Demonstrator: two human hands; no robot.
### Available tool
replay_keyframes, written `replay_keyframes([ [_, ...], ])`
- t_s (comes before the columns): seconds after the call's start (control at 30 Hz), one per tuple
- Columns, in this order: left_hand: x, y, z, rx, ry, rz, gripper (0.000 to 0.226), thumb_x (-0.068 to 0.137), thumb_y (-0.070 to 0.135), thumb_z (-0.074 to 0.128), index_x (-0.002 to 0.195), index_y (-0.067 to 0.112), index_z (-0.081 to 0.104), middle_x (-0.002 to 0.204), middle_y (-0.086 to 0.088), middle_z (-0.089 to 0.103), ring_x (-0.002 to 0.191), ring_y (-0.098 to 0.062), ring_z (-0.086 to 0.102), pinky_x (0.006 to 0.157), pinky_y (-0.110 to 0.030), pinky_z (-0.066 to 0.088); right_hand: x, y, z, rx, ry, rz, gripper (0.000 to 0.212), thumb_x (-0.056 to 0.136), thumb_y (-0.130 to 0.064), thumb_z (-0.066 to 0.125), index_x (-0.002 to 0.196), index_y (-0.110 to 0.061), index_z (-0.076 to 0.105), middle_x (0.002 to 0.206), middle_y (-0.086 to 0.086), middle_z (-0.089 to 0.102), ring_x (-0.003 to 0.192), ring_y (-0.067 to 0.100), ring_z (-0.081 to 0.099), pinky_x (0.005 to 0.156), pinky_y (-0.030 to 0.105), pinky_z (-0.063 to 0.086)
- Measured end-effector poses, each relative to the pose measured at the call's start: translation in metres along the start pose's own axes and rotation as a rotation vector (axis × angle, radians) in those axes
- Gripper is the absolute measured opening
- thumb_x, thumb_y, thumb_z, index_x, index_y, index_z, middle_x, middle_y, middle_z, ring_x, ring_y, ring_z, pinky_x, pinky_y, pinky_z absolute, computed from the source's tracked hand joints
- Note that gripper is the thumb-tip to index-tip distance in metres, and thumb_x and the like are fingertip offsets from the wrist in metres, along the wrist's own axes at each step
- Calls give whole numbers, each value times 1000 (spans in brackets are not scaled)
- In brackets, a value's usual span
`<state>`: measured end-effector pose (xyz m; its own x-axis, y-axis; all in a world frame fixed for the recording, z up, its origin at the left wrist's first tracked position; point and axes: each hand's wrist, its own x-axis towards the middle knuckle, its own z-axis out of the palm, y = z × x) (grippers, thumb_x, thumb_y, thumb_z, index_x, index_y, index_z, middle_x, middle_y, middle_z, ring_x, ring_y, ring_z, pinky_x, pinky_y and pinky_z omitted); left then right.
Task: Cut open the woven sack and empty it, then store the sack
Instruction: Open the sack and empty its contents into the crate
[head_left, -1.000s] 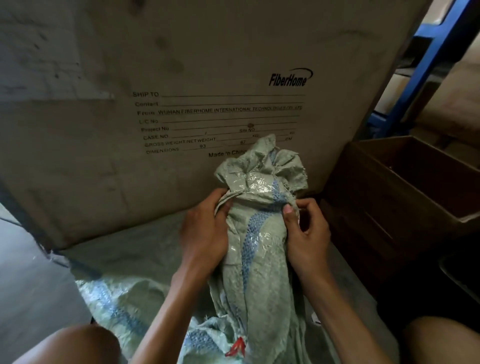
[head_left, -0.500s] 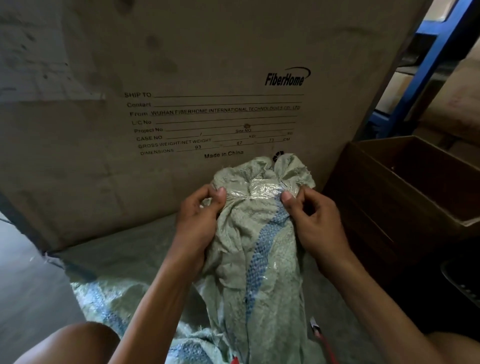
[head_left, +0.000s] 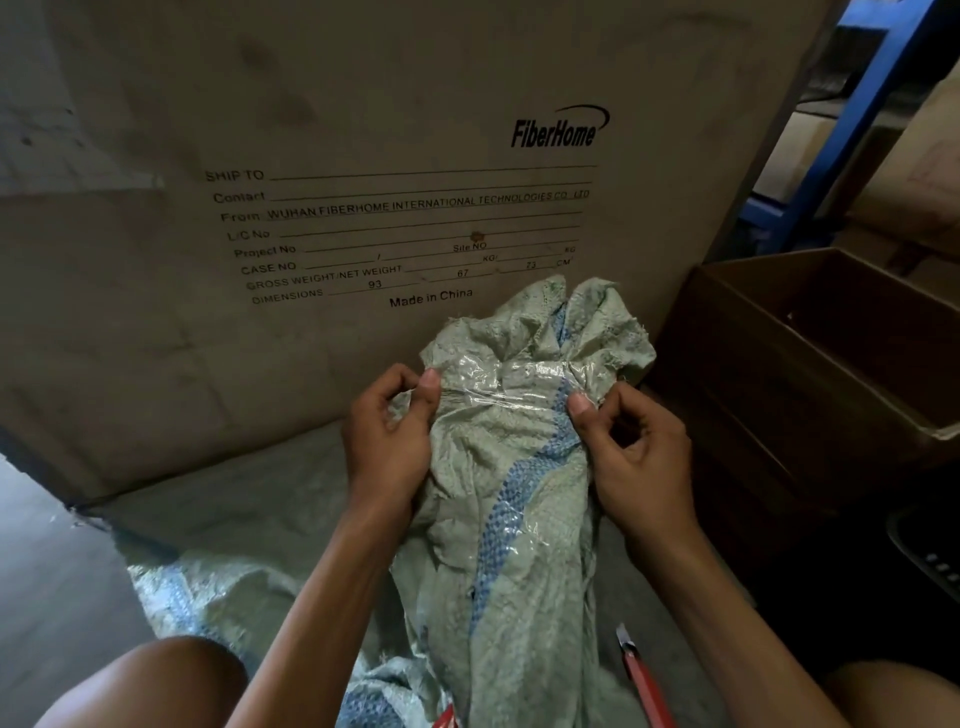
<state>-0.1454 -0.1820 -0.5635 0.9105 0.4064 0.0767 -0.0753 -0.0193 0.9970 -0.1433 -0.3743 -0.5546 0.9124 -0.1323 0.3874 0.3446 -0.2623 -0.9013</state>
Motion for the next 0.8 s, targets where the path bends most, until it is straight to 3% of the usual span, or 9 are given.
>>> replay_keyframes([
  [0.1,2,1,0,-280,-137,-217,27,95,20,68,72,15,54,73,-4,70,70,-16,69,67,-31,59,0,5,-7,52,13,65,39,89,-21,73,68,-1,48,60,2,44,58,10,42,59,27,37],
  [0.23,-5,0,8,-447,-218,-372,30,90,0,66,70,16,50,66,-5,65,58,-16,65,56,-27,57,0,5,-11,87,2,266,28,86,-17,75,100,-8,52,94,0,59,83,12,57,75,34,51],
  [0.3,-6,-2,12,-411,-194,-324,33,88,-2,68,69,17,48,67,-5,60,60,-17,59,59,-29,53,-2,2,-9,-124,-23,258,29,88,-25,72,111,-25,54,113,-5,54,102,13,55,86,37,50],
  [0.4,-8,-1,17,-325,-128,-222,30,85,1,73,72,14,50,69,-9,54,66,-21,53,63,-34,49,-8,-8,-8,-680,105,15,39,81,-37,73,118,-38,60,134,7,38,123,24,36,96,40,40],
  [0.47,-12,1,19,-291,-120,-165,26,84,3,76,77,11,52,72,-12,52,71,-23,50,64,-37,48,-7,-13,-9,-720,156,-195,36,78,-36,77,113,-34,68,128,6,45,115,22,40,94,43,44],
  [0.5,-13,2,20,-278,-124,-147,26,83,4,77,78,11,52,74,-13,52,72,-23,50,65,-38,47,-6,-12,-10,-636,100,-259,31,79,-35,78,109,-30,72,121,2,52,109,18,45,89,42,46],
  [0.6,-15,6,19,-264,-116,-146,27,83,4,77,76,10,52,75,-15,55,70,-23,52,64,-37,50,-6,-6,-6,-462,-156,-273,33,81,-52,73,102,-26,74,103,-8,62,101,13,59,83,38,51],
  [0.67,-16,7,18,-345,-142,-205,31,83,1,76,72,12,50,69,-13,59,65,-21,59,60,-30,54,-9,-3,-2,-445,-203,-245,41,76,-59,75,100,-26,72,101,-9,63,100,11,62,83,34,52],
  [0.8,-16,9,16,-352,-129,-213,38,81,-2,78,68,17,47,78,-15,64,73,-26,66,64,-34,59,-11,5,-2,-458,-206,-306,20,81,-32,79,80,-18,65,83,-7,60,77,9,61,66,37,53],
])
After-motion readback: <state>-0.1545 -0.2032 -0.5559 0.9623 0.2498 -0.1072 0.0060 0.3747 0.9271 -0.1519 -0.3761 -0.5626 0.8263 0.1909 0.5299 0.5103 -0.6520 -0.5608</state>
